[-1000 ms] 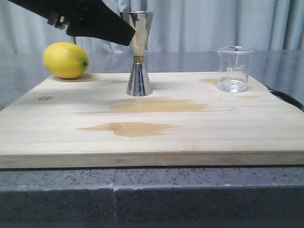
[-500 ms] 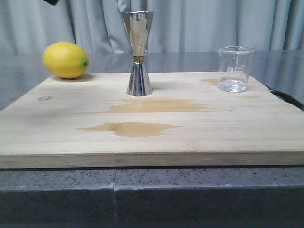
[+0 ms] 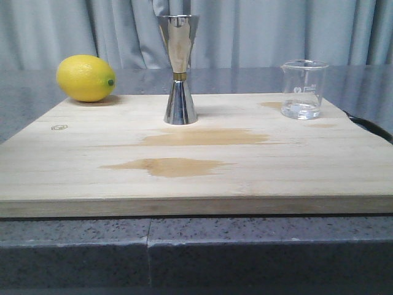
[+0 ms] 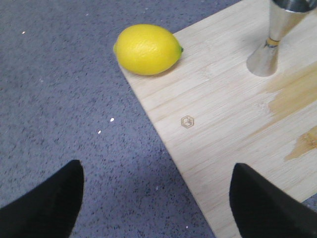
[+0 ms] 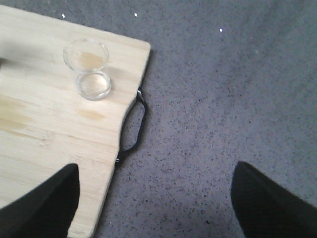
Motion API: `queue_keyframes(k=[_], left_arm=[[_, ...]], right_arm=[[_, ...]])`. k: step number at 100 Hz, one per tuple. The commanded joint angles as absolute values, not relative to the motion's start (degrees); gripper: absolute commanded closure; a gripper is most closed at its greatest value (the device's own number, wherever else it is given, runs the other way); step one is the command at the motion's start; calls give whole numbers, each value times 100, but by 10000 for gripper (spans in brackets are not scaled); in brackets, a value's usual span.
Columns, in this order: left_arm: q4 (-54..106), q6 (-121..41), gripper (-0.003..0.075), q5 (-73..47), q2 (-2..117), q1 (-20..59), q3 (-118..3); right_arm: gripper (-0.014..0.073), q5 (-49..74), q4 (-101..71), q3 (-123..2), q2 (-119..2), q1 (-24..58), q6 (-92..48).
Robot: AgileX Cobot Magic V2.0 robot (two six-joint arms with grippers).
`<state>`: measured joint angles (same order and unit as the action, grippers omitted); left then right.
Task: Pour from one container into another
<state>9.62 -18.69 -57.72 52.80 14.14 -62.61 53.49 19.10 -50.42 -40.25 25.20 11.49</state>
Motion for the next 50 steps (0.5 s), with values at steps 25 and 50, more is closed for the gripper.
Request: queue_keyframes(k=[25, 50], left_arm=[[1011, -803, 165, -4527, 3795, 963, -5006], [1094, -771, 165, -4002, 3317, 963, -4580]], right_arm=[[50, 4971, 1977, -5143, -2954, 2520, 1605], [50, 4909, 2069, -4829, -2440, 2520, 1760]])
